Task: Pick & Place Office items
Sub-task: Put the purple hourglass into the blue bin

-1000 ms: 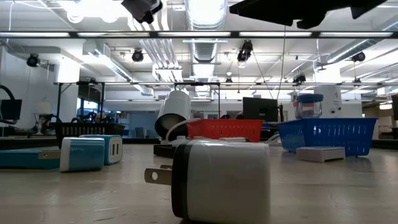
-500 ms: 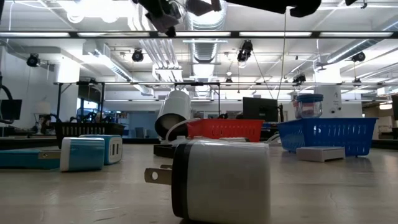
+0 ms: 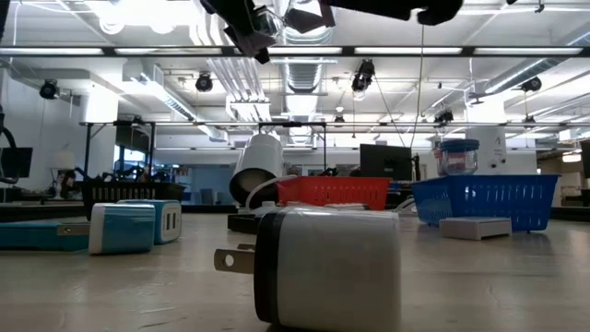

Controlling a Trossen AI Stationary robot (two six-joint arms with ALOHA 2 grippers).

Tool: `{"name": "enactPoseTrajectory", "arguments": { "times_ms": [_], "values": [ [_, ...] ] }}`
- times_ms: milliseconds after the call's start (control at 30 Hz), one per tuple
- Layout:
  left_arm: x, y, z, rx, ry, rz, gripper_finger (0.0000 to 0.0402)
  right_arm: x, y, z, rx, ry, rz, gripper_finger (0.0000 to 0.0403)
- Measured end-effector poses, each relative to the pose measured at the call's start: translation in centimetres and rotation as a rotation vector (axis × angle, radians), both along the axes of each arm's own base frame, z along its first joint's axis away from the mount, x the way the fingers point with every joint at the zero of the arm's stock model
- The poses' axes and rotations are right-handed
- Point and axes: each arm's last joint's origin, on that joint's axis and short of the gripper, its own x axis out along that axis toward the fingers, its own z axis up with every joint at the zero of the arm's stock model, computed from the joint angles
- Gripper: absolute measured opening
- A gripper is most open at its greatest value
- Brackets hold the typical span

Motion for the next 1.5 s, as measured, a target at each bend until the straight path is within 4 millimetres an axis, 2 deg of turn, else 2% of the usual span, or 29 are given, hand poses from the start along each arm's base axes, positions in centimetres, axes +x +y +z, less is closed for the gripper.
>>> {"name": "enactPoseTrajectory", "arguments": {
  "times_ms": [233,400,967,1233,1300,1433,1500],
  "values": [
    [0.2,0.0,-0.2,0.001,-0.001,0.000,0.0179,1.4,0.2,-0.4,-0.023,0.018,-0.050,0.0334],
    [0.2,0.0,-0.2,0.001,0.005,0.000,0.0179,1.9,0.3,-0.7,-0.041,0.030,-0.063,0.0315],
    [0.1,0.0,-0.3,0.008,0.018,0.011,0.0179,1.3,0.1,-0.6,-0.018,0.023,-0.092,0.0195],
    [0.2,0.0,-0.3,0.006,0.008,0.005,0.0179,1.2,0.1,-0.5,0.000,0.022,-0.096,0.0192],
    [0.0,0.0,-0.1,0.004,0.004,0.001,0.0200,1.1,0.1,-0.4,0.005,0.018,-0.095,0.0192],
    [-1.0,-0.1,1.1,-0.014,-0.016,-0.015,0.0291,0.6,-0.1,0.3,0.059,0.012,-0.101,0.0192],
    [-1.6,-0.1,1.8,-0.020,-0.029,-0.019,0.0323,0.2,-0.2,0.5,0.085,0.008,-0.097,0.0192]
  ]
}}
